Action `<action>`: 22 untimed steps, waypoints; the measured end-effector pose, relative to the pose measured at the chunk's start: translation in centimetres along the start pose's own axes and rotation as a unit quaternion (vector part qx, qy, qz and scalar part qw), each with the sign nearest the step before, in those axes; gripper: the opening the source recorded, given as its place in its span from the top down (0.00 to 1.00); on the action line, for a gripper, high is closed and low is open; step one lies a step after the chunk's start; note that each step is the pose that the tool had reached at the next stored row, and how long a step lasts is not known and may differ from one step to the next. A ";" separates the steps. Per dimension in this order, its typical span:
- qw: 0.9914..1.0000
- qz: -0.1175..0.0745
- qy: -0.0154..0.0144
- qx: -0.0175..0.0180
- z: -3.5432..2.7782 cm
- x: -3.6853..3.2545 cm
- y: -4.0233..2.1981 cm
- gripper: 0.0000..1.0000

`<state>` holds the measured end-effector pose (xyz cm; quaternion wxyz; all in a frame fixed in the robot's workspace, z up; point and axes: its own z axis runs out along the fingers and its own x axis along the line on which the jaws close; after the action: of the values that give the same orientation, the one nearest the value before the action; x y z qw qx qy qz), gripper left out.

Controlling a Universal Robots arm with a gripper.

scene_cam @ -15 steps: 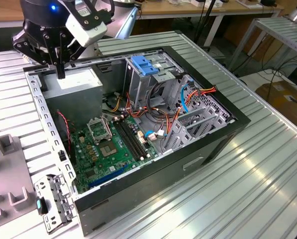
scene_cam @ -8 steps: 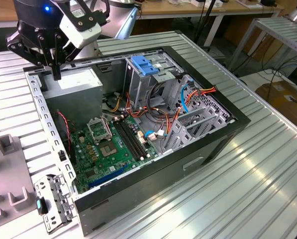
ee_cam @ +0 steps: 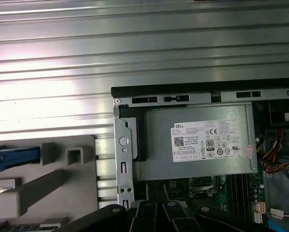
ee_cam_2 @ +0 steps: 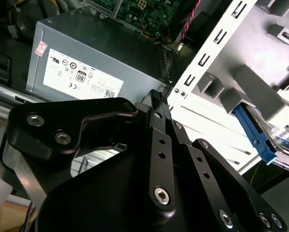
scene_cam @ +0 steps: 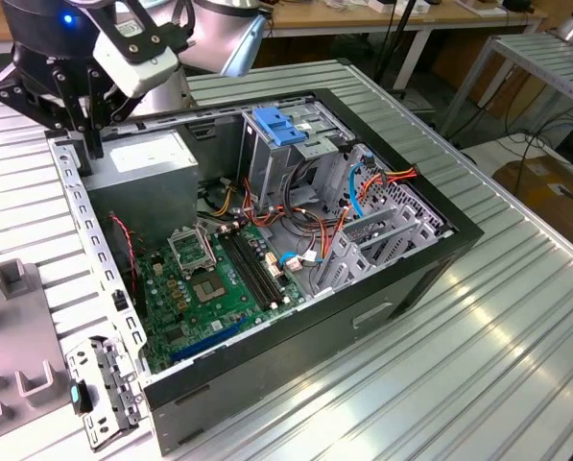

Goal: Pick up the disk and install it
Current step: 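Reach for the disk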

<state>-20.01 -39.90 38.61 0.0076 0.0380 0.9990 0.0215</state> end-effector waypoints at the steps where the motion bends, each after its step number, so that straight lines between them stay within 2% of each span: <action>1: 1.000 0.000 0.000 0.000 0.01 0.19 -0.01 0.89; 10: 1.000 0.000 0.000 0.000 0.07 1.68 -0.13 0.89; 19: 1.000 0.000 0.000 0.000 0.14 3.56 -0.28 0.89; 22: 1.000 0.000 0.000 0.000 0.16 3.96 -0.31 0.89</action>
<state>-23.98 -39.89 38.38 0.0075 0.0380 0.9990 0.0215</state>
